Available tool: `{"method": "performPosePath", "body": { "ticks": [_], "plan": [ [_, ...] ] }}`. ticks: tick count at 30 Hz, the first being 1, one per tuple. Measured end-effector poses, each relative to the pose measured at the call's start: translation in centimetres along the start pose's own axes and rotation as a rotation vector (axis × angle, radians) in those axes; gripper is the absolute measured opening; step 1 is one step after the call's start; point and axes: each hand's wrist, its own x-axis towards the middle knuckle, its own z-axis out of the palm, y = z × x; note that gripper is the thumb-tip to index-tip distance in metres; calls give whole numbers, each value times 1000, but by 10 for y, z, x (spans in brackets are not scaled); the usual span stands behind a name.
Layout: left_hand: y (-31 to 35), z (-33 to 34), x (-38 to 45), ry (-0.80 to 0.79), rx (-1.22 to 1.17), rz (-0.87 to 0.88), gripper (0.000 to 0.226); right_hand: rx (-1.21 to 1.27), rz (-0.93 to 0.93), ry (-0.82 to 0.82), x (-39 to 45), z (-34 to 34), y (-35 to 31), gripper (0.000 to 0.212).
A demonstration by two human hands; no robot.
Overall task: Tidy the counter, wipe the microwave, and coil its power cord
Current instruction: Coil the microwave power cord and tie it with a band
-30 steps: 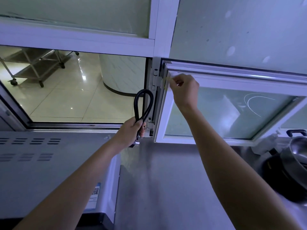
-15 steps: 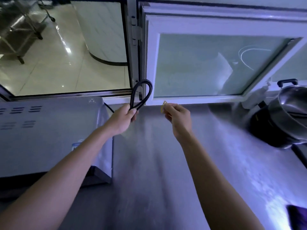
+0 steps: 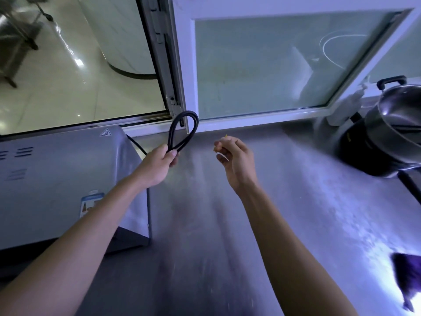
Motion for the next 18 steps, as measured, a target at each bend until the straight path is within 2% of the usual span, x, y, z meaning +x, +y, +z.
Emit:
{"method": "performPosePath", "body": {
  "ticks": [8,18],
  "plan": [
    [-8,0,2,-26,-53,-15,28,137,43,-132,-5,8,-2,21],
    [-8,-2,-4,-30,-56,2,26,361,68,-173,-10,15,-7,16]
  ]
}}
